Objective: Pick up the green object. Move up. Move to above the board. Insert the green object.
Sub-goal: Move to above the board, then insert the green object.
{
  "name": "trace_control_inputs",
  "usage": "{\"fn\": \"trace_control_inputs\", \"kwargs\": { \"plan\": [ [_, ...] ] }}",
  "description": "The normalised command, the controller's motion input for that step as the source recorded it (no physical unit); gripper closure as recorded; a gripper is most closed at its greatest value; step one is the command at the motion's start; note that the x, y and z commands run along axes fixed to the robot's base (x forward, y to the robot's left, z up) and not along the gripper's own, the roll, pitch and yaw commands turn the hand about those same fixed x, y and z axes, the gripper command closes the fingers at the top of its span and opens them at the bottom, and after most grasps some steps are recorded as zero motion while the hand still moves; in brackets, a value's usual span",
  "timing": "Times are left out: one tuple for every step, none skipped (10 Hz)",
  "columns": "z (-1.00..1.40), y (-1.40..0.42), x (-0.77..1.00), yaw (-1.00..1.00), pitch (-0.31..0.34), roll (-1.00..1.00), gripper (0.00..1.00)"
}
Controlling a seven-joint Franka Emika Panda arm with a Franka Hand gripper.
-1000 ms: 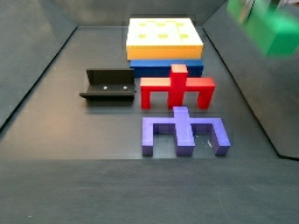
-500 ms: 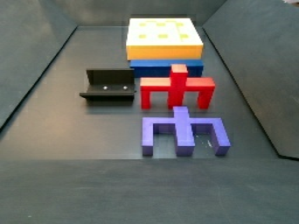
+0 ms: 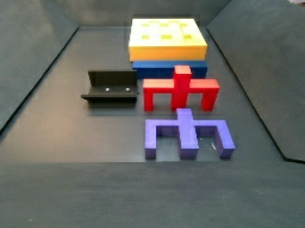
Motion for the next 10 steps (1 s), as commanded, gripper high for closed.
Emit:
{"fn": "trace_control_inputs", "kwargs": {
  "plan": [
    [0.19, -1.4, 0.82, 0.01, 0.156, 0.0, 1.0],
    [0.2, -1.4, 0.84, 0.01, 0.16, -0.01, 1.0],
    [0.22, -1.4, 0.86, 0.01, 0.172, 0.02, 1.0],
    [0.14, -0.84, 0.56, 0.01, 0.185, 0.02, 1.0],
    [0.09, -0.44, 0.35, 0.01, 0.169, 0.03, 1.0],
    [0.07, -0.25, 0.19, 0.01, 0.103, 0.03, 1.0],
    [0.0, 0.0, 0.0, 0.0, 0.0, 0.0, 1.0],
    [0.0, 0.0, 0.0, 0.0, 0.0, 0.0, 1.0],
    [-0.17, 0.0, 0.05, 0.0, 0.0, -0.01, 1.0],
    [-0.83, -0.26, -0.12, 0.0, 0.031, 0.2, 1.0]
  ]
}}
